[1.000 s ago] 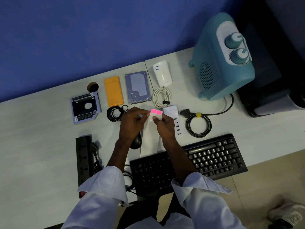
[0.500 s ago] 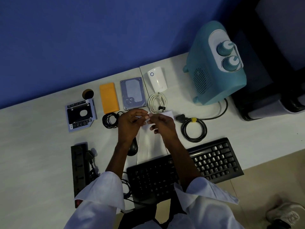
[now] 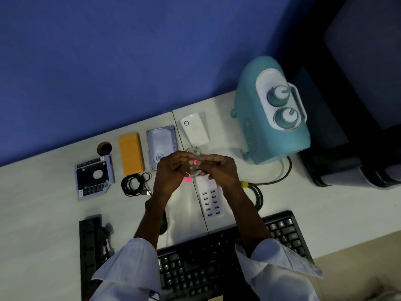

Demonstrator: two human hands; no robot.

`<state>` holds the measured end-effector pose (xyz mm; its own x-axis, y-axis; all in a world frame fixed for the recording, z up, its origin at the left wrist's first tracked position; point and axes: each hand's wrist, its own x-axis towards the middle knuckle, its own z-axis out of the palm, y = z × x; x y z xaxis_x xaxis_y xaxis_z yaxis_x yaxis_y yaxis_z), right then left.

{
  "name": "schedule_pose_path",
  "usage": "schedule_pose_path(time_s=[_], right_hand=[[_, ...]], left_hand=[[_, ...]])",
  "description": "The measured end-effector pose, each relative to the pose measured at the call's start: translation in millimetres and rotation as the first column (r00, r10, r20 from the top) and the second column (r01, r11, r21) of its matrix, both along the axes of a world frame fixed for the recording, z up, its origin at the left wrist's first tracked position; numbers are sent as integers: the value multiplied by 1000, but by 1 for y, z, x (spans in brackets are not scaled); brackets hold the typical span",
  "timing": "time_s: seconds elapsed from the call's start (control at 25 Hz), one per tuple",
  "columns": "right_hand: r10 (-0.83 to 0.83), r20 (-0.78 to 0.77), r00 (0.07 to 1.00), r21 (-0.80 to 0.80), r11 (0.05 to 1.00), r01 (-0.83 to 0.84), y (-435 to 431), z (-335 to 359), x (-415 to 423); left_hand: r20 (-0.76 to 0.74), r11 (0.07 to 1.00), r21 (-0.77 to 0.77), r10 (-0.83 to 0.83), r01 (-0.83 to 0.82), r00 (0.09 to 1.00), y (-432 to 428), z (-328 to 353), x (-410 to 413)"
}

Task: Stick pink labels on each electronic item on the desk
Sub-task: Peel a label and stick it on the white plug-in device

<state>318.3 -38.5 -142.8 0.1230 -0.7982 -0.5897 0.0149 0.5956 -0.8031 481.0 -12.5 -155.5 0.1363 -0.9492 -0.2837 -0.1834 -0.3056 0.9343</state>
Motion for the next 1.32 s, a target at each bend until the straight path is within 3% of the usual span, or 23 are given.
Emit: schedule_pose_path(time_s=[0.2, 0.4, 0.56, 0.68, 1.0, 1.32], right_hand=[[-41, 48, 998, -62, 997, 44, -36, -5, 3], [-3, -225, 974, -282, 957, -62, -74, -29, 19], [-225, -271, 936, -372, 921, 114, -102, -42, 35], [-258, -299, 919, -353, 924, 145, -111, -44, 48], [-328, -346, 879, -329, 920, 214, -111, -59, 63], [-332, -475, 815, -266, 937, 227, -114, -50, 71]], left_hand=[[92, 996, -76, 57, -50, 994, -32, 3, -9], [271, 989, -140, 89, -52, 958, -74, -1, -1], [413, 947, -306, 228, -101, 882, -99, -6, 3], [551, 960, -278, 197, -44, 811, -112, -20, 2], [479, 978, -197, 151, -61, 865, -115, -36, 6], [493, 975, -211, 165, -67, 854, -116, -32, 1]])
